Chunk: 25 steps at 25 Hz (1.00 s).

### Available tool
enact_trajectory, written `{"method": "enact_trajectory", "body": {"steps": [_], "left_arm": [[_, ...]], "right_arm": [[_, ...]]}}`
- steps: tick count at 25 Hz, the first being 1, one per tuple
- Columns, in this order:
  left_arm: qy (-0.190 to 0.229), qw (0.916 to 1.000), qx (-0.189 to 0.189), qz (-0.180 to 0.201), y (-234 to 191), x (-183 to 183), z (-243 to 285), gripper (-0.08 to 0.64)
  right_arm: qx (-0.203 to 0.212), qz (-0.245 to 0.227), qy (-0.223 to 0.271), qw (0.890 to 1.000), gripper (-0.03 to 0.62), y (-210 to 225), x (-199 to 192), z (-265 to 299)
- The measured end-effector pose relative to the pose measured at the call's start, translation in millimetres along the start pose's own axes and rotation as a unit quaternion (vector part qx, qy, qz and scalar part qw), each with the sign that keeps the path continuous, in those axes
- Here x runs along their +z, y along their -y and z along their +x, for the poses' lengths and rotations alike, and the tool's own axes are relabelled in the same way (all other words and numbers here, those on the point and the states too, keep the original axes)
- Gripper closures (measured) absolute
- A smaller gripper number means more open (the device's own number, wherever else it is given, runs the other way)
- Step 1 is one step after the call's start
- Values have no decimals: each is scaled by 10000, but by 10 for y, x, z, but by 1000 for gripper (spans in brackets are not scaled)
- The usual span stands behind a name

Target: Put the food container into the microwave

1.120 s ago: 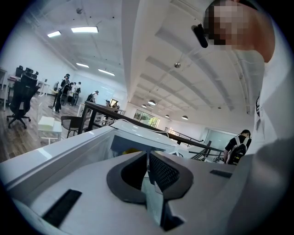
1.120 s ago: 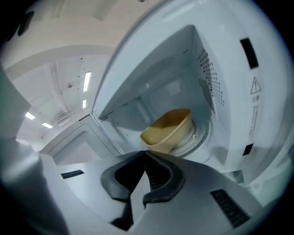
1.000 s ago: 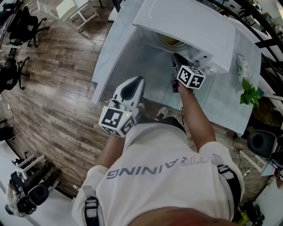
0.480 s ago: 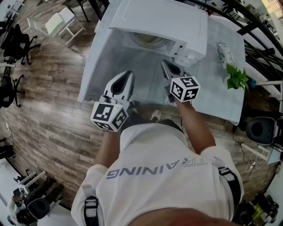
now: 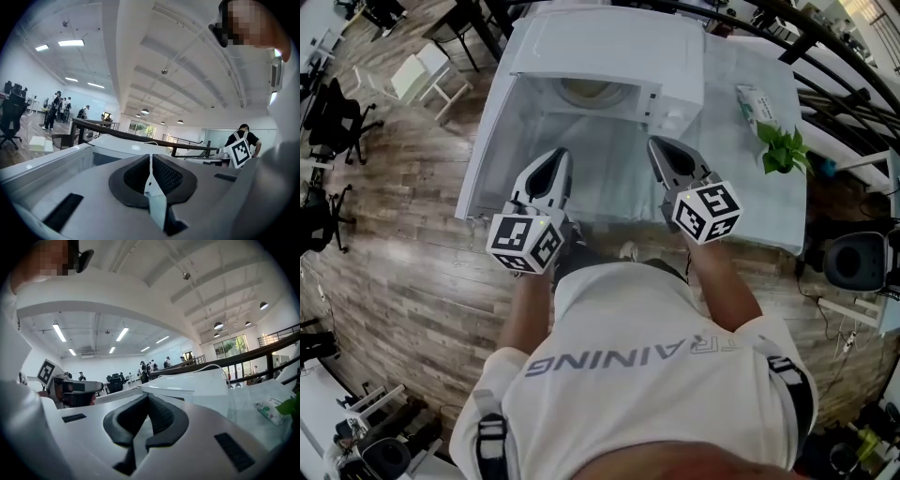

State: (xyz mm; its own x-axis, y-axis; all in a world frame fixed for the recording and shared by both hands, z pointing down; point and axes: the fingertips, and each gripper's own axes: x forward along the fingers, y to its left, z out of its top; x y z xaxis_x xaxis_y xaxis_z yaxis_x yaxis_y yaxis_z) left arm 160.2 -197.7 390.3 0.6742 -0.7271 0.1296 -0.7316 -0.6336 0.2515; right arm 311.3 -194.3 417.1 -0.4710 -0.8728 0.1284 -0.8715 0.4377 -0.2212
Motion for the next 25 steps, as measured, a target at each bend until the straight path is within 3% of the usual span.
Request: {"method": "enact_trajectory", "body": {"steps": [6,25], "left_arm": [[28,9999,-46,115,173,26,-19,515],[185,9997,-141,-57,339,111,-35,515]], "right_arm": [[-2,-108,262,9996,571,-6,246,-259],[223,-130,183,9995,571,-43,160,-295]]}}
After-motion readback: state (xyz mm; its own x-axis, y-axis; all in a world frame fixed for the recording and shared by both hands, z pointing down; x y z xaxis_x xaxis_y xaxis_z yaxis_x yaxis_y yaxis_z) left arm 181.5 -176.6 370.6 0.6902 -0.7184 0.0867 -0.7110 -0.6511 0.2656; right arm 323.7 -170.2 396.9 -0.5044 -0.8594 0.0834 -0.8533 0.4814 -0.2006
